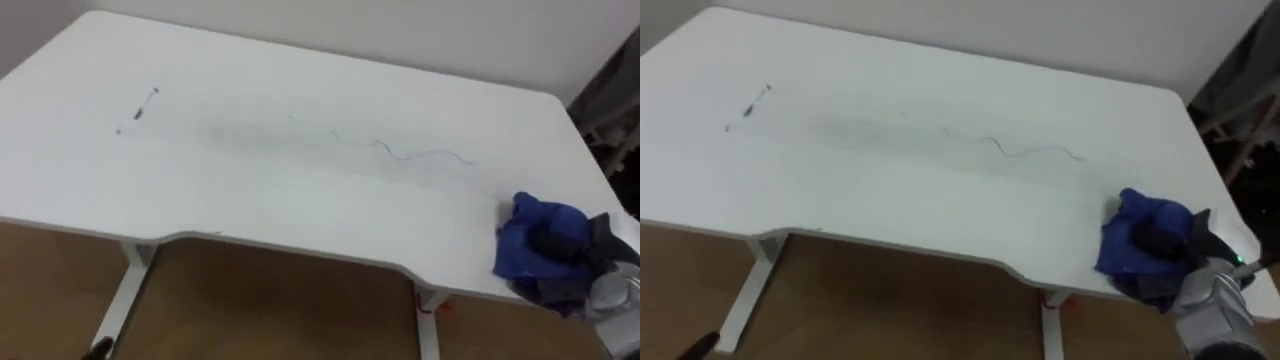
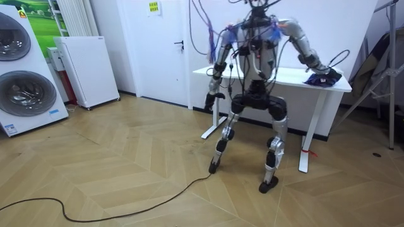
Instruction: Wipe table
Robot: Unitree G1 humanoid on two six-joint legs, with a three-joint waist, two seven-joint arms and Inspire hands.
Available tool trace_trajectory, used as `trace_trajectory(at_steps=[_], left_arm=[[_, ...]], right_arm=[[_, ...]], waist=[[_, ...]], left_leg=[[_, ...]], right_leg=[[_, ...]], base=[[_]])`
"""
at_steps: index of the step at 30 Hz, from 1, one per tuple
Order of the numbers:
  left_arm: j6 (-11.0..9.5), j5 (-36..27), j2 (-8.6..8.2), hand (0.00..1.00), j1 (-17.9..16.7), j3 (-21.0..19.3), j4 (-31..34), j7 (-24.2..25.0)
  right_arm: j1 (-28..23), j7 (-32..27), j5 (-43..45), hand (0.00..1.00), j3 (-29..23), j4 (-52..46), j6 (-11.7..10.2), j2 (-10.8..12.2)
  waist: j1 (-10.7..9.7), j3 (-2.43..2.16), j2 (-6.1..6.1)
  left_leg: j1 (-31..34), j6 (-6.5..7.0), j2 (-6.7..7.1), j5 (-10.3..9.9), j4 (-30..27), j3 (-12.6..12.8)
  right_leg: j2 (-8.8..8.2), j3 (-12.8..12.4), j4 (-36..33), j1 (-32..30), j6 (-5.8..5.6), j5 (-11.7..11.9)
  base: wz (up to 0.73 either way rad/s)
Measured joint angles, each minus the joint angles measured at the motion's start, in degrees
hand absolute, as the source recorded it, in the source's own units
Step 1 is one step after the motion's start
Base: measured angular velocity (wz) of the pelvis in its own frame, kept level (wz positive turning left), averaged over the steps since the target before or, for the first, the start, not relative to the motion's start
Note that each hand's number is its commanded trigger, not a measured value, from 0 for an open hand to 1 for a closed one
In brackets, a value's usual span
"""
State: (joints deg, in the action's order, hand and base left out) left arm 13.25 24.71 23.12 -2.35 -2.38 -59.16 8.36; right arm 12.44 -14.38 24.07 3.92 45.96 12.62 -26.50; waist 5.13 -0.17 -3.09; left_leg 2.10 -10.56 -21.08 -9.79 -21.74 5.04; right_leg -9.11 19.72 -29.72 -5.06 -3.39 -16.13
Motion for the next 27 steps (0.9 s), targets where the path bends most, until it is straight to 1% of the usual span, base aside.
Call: trace_trajectory(at_steps=[1, 2, 3, 4, 5, 6, 7, 8, 9, 10, 11, 12, 13, 14, 15, 16, 17, 18, 19, 20, 21, 22, 23, 24, 25, 26, 27], left_arm=[[-0.02, -0.05, -0.41, 0.00, 0.07, 0.52, -0.78, 0.10], [0.08, -0.06, -0.56, 0.00, 0.07, 0.53, -1.10, 0.12], [0.49, -0.26, -1.04, 0.00, -0.08, 0.56, -1.23, 0.13], [1.11, -0.38, -1.88, 0.00, -0.11, 0.82, -1.73, 0.13], [1.40, -0.34, -2.27, 0.00, -0.10, 1.33, -1.82, 0.13], [1.70, -0.37, -3.34, 0.00, -0.33, 1.97, -2.03, 0.13], [1.74, -0.45, -4.47, 0.00, -0.93, 2.11, -2.08, 0.13], [1.74, -0.49, -4.92, 0.00, -1.21, 2.12, -2.15, 0.13], [1.75, -0.48, -5.53, 0.00, -1.81, 2.07, -2.21, 0.16], [1.86, -0.49, -5.96, 0.00, -2.27, 2.06, -2.25, 0.18], [1.95, -0.50, -6.08, 0.00, -2.58, 2.03, -2.28, 0.20], [2.48, -0.43, -6.30, 0.00, -3.21, 1.96, -2.15, 0.20], [2.98, -0.44, -6.35, 0.00, -4.49, 1.90, -1.52, 0.20], [3.03, -0.49, -6.35, 0.00, -5.09, 1.84, -1.32, 0.20], [3.16, -0.80, -6.35, 0.00, -5.85, 1.80, -1.24, 0.20], [3.15, -2.26, -6.32, 0.00, -6.65, 1.74, -0.89, 0.20], [3.15, -2.81, -6.29, 0.00, -7.01, 1.42, -0.49, 0.21], [3.07, -2.81, -6.35, 0.00, -7.07, 0.76, -0.31, 0.21], [2.98, -2.72, -6.34, 0.00, -6.89, 0.29, -0.30, 0.21], [2.84, -2.72, -6.33, 0.00, -6.85, 0.21, -0.30, 0.21], [2.67, -2.73, -6.30, 0.00, -6.69, 0.30, -0.32, 0.21], [2.62, -2.73, -6.34, 0.00, -6.13, 0.36, -0.44, 0.23], [2.60, -2.73, -6.33, 0.00, -5.80, 0.34, -0.43, 0.27], [2.60, -2.75, -6.28, 0.00, -5.02, 0.41, -0.48, 0.27], [2.63, -2.79, -6.24, 0.00, -4.03, 0.53, -0.50, 0.25], [2.62, -2.78, -6.24, 0.00, -3.44, 0.70, -0.55, 0.21], [2.62, -2.92, -6.27, 0.00, -2.14, 0.88, -0.74, 0.17]], right_arm=[[0.37, 0.00, 1.87, 1.00, 1.11, -1.33, 0.20, 1.09], [0.43, 0.04, 3.24, 1.00, 1.80, -2.33, 0.58, 1.62], [1.07, 0.16, 5.64, 1.00, 2.82, -3.78, 0.98, 2.52], [1.81, 0.19, 6.29, 1.00, 3.73, -4.61, 1.30, 3.24], [2.25, 0.21, 6.29, 1.00, 4.03, -4.67, 1.32, 3.48], [3.12, 0.44, 6.74, 1.00, 4.10, -4.68, 1.40, 4.06], [4.09, 0.88, 7.66, 1.00, 4.46, -4.78, 1.54, 4.48], [4.70, 1.21, 7.95, 1.00, 4.71, -5.13, 1.73, 4.57], [5.75, 2.07, 8.68, 1.00, 5.21, -6.05, 1.91, 4.58], [6.95, 2.48, 9.39, 1.00, 5.43, -6.10, 1.91, 4.53], [7.16, 2.50, 9.82, 1.00, 5.39, -6.13, 1.81, 4.43], [7.18, 2.49, 9.92, 1.00, 5.36, -6.01, 1.70, 3.86], [7.13, 2.46, 9.90, 1.00, 5.34, -5.85, 1.58, 3.46], [7.07, 2.40, 9.78, 1.00, 5.24, -5.74, 1.43, 3.31], [7.01, 2.08, 9.20, 1.00, 4.93, -4.95, 0.93, 2.83], [6.97, 1.83, 8.84, 1.00, 4.70, -3.75, 0.12, 2.27], [6.86, 1.86, 8.71, 1.00, 4.14, -3.20, -0.51, 2.09], [6.26, 1.68, 7.87, 1.00, 1.93, -1.46, -1.58, 1.90], [5.07, 1.15, 7.20, 1.00, -0.35, -0.01, -2.08, 1.83], [4.28, 0.79, 6.83, 1.00, -1.11, 0.32, -2.16, 1.73], [3.25, 0.04, 6.08, 1.00, -1.90, 0.84, -2.07, 1.55], [2.96, -0.35, 6.14, 1.00, -2.75, 1.21, -1.66, 1.49], [2.95, -0.54, 6.21, 1.00, -3.07, 1.49, -1.31, 1.47], [2.91, -0.81, 6.33, 1.00, -3.20, 1.71, -0.53, 1.42], [2.92, -0.87, 6.47, 1.00, -3.15, 2.37, 0.03, 1.43], [2.96, -0.86, 6.64, 1.00, -3.03, 2.61, 0.26, 1.39], [3.11, -0.50, 7.08, 1.00, -2.65, 2.60, 1.18, 1.41]], waist=[[0.65, 0.21, 0.18], [1.28, 0.11, -0.03], [1.92, 0.30, -0.28], [1.96, 0.32, -0.22], [2.00, 0.34, -0.19], [2.38, 0.40, 0.16], [3.23, 0.50, 0.75], [3.41, 0.56, 0.80], [4.11, 0.68, 1.27], [4.36, 0.95, 1.64], [4.37, 0.87, 1.69], [4.39, 0.53, 1.88], [4.33, 0.30, 2.19], [4.24, 0.19, 2.26], [3.89, 0.19, 2.27], [3.04, 0.09, 2.32], [2.48, 0.09, 2.21], [1.61, 0.10, 1.83], [1.30, 0.16, 1.31], [1.33, 0.14, 0.92], [1.37, 0.23, 0.41], [1.35, 0.27, 0.17], [1.44, 0.39, -0.04], [1.34, 0.69, -0.20], [1.21, 0.80, -0.35], [1.41, 0.86, -0.36], [1.65, 0.91, -0.30]], left_leg=[[-0.76, 0.02, 0.21, 0.02, -0.17, 2.10], [-0.81, 0.02, 0.46, 0.02, -0.61, 3.25], [-0.47, 0.02, 1.07, 0.00, -1.82, 4.61], [0.36, 0.04, 2.04, -0.02, -2.49, 4.27], [0.81, 0.25, 2.43, -0.14, -3.24, 4.27], [1.44, 1.42, 3.67, -0.99, -4.99, 4.26], [1.54, 2.48, 5.27, -1.87, -5.57, 3.96], [1.73, 3.11, 6.24, -2.27, -5.59, 3.44], [2.23, 4.11, 8.46, -2.95, -5.19, 2.61], [2.43, 4.58, 10.81, -3.35, -4.28, 1.59], [2.39, 4.60, 11.98, -3.36, -3.48, 1.05], [2.02, 4.62, 13.22, -3.34, -1.92, 0.96], [1.26, 4.64, 13.92, -3.32, -0.19, 0.92], [0.94, 4.71, 14.08, -3.27, 0.66, 0.81], [0.22, 4.86, 14.65, -3.16, 1.73, -0.73], [0.16, 4.87, 14.98, -3.15, 1.96, -2.12], [0.15, 4.97, 15.24, -3.09, 2.05, -2.48], [0.01, 5.30, 15.95, -2.94, 2.11, -2.66], [-0.60, 5.95, 16.73, -2.96, 2.12, -2.60], [-0.96, 6.29, 17.15, -3.13, 2.12, -2.56], [-1.67, 6.92, 18.10, -3.48, 1.93, -2.70], [-1.67, 7.78, 19.05, -4.09, 1.07, -2.83], [-1.59, 8.14, 19.48, -4.37, 0.59, -2.92], [-1.33, 8.75, 19.96, -4.90, -0.51, -3.27], [-0.53, 9.26, 20.27, -5.48, -1.82, -4.06], [-0.11, 9.52, 20.37, -5.80, -2.16, -4.42], [0.98, 9.89, 20.42, -6.26, -3.27, -4.92]], right_leg=[[1.20, -0.51, -0.39, -0.42, 0.79, -0.79], [1.47, -0.76, -0.81, -1.07, 1.42, -1.18], [1.96, -0.61, -0.98, -1.57, 2.45, -1.40], [2.51, -0.26, -0.88, -1.78, 3.32, -1.51], [2.70, -0.31, -0.87, -1.81, 3.69, -1.58], [3.32, -1.22, -0.46, -1.57, 4.70, -1.20], [3.47, -1.60, 0.35, -1.25, 5.26, -0.90], [3.66, -1.67, 0.91, -0.98, 5.46, -0.76], [3.76, -2.02, 1.44, -1.03, 5.80, -0.52], [3.76, -2.15, 1.90, -1.22, 6.04, -0.31], [3.69, -2.14, 2.14, -1.32, 6.04, -0.25], [3.77, -2.04, 2.98, -1.22, 6.06, 0.01], [3.99, -1.92, 3.81, -0.67, 6.07, 0.24], [4.08, -1.91, 4.13, -0.39, 6.05, 0.29], [3.95, -1.81, 4.36, 0.28, 6.00, 0.26], [3.78, -0.89, 5.12, 1.15, 5.82, 0.32], [3.49, -0.39, 5.26, 1.37, 5.60, 0.22], [2.75, 0.64, 5.32, 2.15, 5.00, -0.14], [1.96, 0.87, 5.24, 3.23, 4.34, -0.52], [1.58, 0.83, 5.10, 3.78, 3.96, -0.73], [1.03, 0.71, 4.22, 4.44, 3.20, -1.21], [-0.01, 0.46, 3.04, 4.48, 2.51, -1.66], [-0.46, 0.22, 2.66, 4.59, 2.21, -1.83], [-0.65, -0.81, 2.37, 5.39, 1.61, -1.74], [-0.23, -2.23, 3.18, 5.83, 0.94, -1.41], [0.09, -3.00, 3.38, 5.99, 0.62, -1.23], [0.83, -4.23, 4.33, 6.01, 0.27, -0.74]], base=[[-0.33], [-0.43], [-0.28], [-0.11], [0.12], [0.00], [-0.06], [-0.18], [-0.12], [-0.08], [0.00], [0.15], [0.17], [0.26], [0.37], [0.45], [0.58], [0.63], [0.58], [0.42], [0.25], [0.19], [0.17], [0.27], [0.31], [0.28], [0.14]])
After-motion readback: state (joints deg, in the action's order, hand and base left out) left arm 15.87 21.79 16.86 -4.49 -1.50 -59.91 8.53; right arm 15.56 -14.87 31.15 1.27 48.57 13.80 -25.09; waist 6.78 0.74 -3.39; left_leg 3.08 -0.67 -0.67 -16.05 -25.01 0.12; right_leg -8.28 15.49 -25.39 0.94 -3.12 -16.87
